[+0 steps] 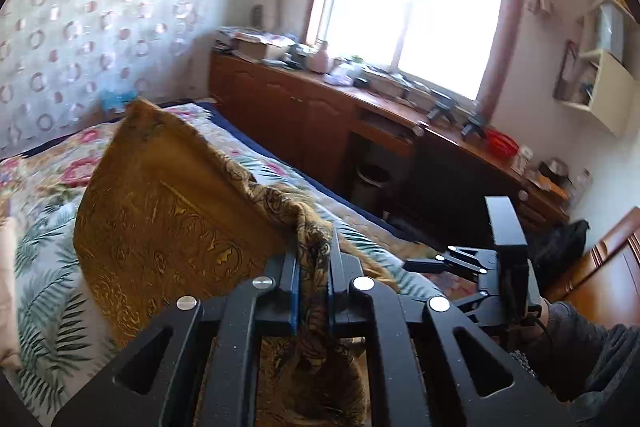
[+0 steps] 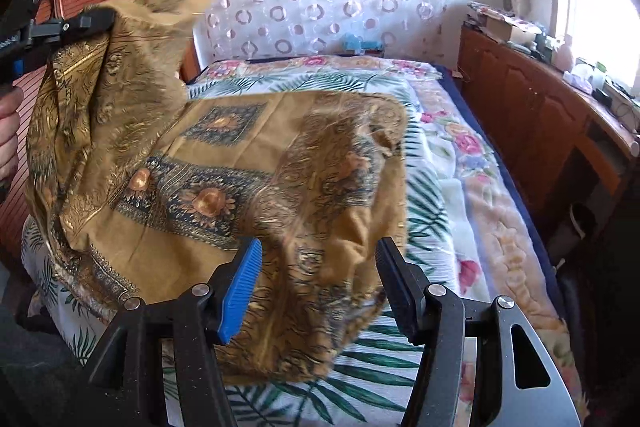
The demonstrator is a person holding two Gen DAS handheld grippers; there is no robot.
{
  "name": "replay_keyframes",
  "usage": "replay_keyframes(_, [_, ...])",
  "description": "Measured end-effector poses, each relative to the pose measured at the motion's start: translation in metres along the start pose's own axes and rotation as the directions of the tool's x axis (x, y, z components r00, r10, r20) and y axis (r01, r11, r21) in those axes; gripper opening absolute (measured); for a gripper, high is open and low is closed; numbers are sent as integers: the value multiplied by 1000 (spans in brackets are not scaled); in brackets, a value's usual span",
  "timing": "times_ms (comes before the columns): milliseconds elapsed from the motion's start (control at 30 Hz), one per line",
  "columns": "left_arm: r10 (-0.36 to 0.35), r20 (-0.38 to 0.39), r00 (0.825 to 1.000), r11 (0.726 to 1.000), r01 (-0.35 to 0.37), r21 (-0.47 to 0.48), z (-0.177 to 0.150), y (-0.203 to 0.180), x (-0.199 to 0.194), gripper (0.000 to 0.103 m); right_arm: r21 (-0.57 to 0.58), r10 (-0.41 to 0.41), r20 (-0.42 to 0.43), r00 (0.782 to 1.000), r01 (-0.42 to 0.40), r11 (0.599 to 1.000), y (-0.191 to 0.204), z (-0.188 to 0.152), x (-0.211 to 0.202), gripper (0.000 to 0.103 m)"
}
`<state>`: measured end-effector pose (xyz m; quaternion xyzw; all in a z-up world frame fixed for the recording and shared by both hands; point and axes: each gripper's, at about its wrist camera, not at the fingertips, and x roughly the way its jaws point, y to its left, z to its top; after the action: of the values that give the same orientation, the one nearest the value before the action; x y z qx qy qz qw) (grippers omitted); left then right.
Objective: Fold small clothes
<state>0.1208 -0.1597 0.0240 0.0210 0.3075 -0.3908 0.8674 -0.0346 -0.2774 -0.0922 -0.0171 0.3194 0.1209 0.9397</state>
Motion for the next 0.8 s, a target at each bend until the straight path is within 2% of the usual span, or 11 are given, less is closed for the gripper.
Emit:
replay_keyframes(100, [2, -53, 999, 999, 1, 45, 0, -13, 19, 14, 10, 1, 14, 1000, -1, 1000, -4, -1, -7, 61])
replay_keyframes(167, [-4, -85, 996, 998, 9, 59, -3, -16, 28, 25, 13, 1, 18, 1000, -1, 1000, -6, -1, -8, 61])
replay_keyframes(233, [-9, -93, 996, 998, 14, 53, -7, -11, 32, 44, 18, 5, 19, 1000, -5, 1000, -8, -3, -7, 61])
replay_keyframes(367, [0, -95, 995, 999, 4, 42, -13, -1, 26, 52, 36, 12, 12, 1000, -12, 999, -12, -3, 1, 61])
replay_keyframes(433, [28, -79, 996, 999, -25, 38, -17, 5, 20, 70, 46, 23, 11, 1000, -23, 999, -12, -1, 3, 61])
replay_keyframes(500, [42, -65, 997, 999, -41, 26, -23, 10, 14, 77, 45, 32, 16, 999, -33, 998, -9, 3, 5, 61])
replay_keyframes(633, [104, -36, 994, 994, -105, -16, -37, 34, -2, 79, 15, 53, 12, 998, -54, 998, 0, 11, 15, 61])
replay_keyframes(800, [194, -30, 981, 979, -195, -60, -60, 58, -15, 79, -7, 96, -43, 994, -97, 995, 11, 21, 43, 61])
